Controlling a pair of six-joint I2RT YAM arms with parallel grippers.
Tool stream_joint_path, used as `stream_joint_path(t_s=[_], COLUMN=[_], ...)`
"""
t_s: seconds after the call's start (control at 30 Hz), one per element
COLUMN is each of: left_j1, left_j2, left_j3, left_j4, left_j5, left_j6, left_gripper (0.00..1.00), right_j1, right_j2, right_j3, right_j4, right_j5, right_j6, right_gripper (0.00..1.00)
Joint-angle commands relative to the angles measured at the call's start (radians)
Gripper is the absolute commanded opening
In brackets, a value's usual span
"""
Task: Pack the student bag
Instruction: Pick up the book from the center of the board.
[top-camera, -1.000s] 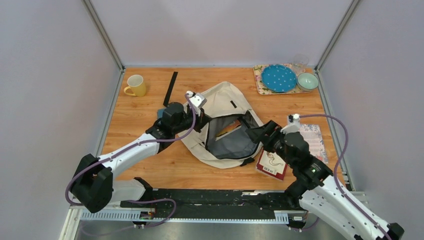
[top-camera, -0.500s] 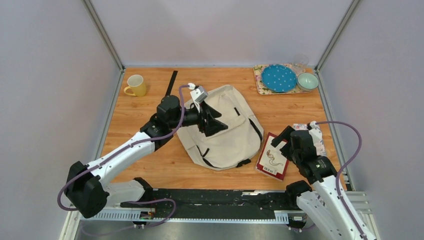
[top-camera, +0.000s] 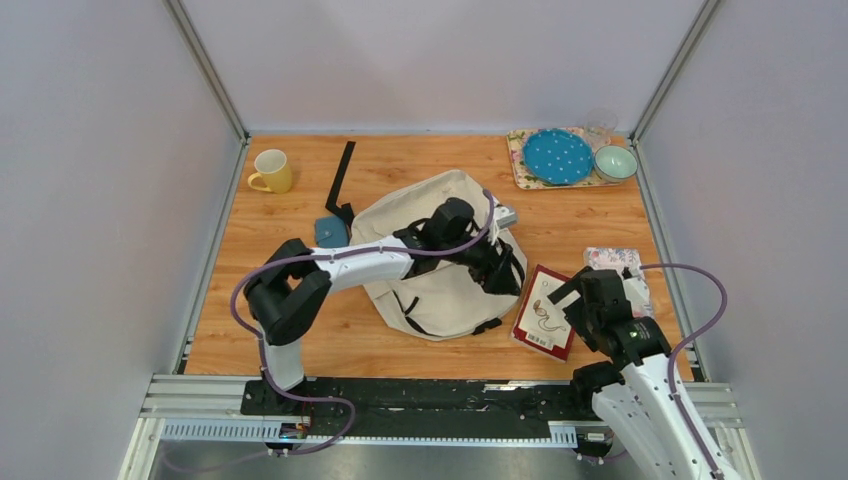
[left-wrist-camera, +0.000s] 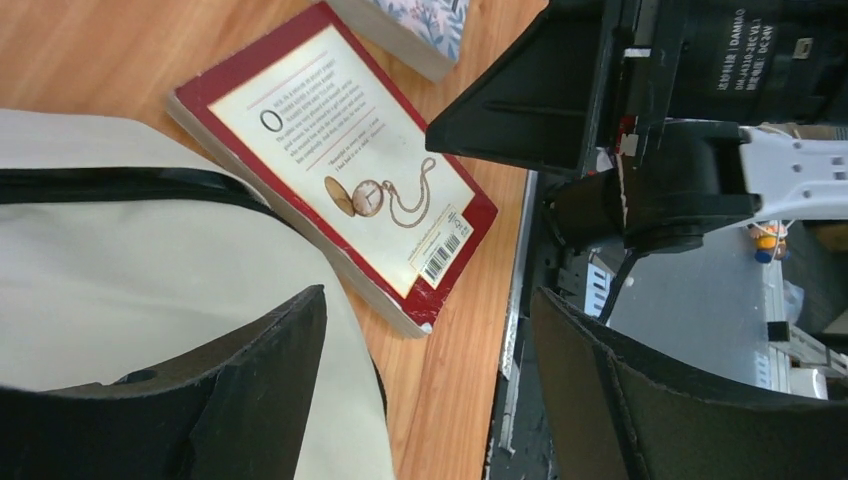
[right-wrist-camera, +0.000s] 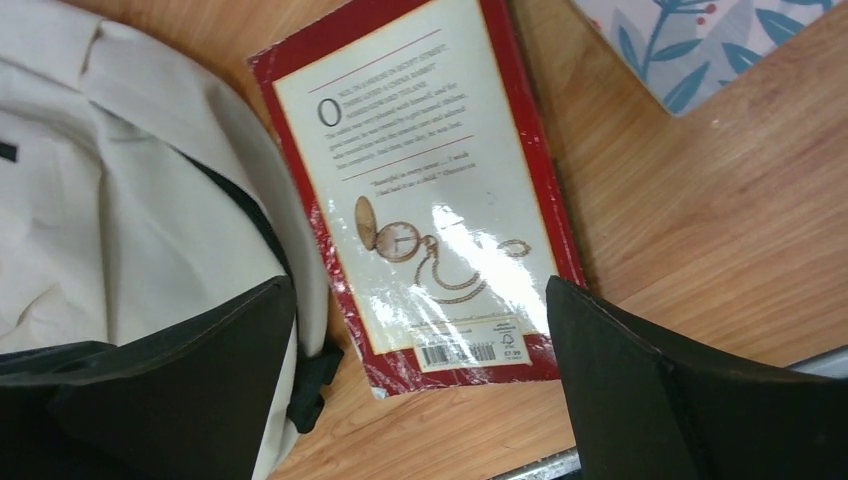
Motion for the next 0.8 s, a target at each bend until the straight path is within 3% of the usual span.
stream_joint_path(t_s=[0.0,0.27,0.67,0.77], left_j1=[-0.048,-0.115,-0.149,-0.149], left_j2=[0.091,0.2,0.329,0.349], left_j3=[0.123,0.155,0.204,0.203], left_j4=[-0.06,-0.12,-0.233,-0.206], left_j5=[0.017,-0.049,-0.191,-0.161], left_j6=[-0.006,-0.014,0.006,-0.011], left_gripper=[0.81,0.81,0.79,0.79], right_j1=[-0.08,-0.345,-0.387,-0.388], right_j2=[0.044,0.072,0.083,0.086], right_j3=[-0.03,-0.13,-0.188,-0.194], right_j4=[0.047,0.193,0.259,0.278], right_j5=[0.002,-0.289,-0.372,-0.391], right_j6=[0.014,-0.109,-0.162,-0.171], right_gripper=[1.0,0.99,0.99,0.99])
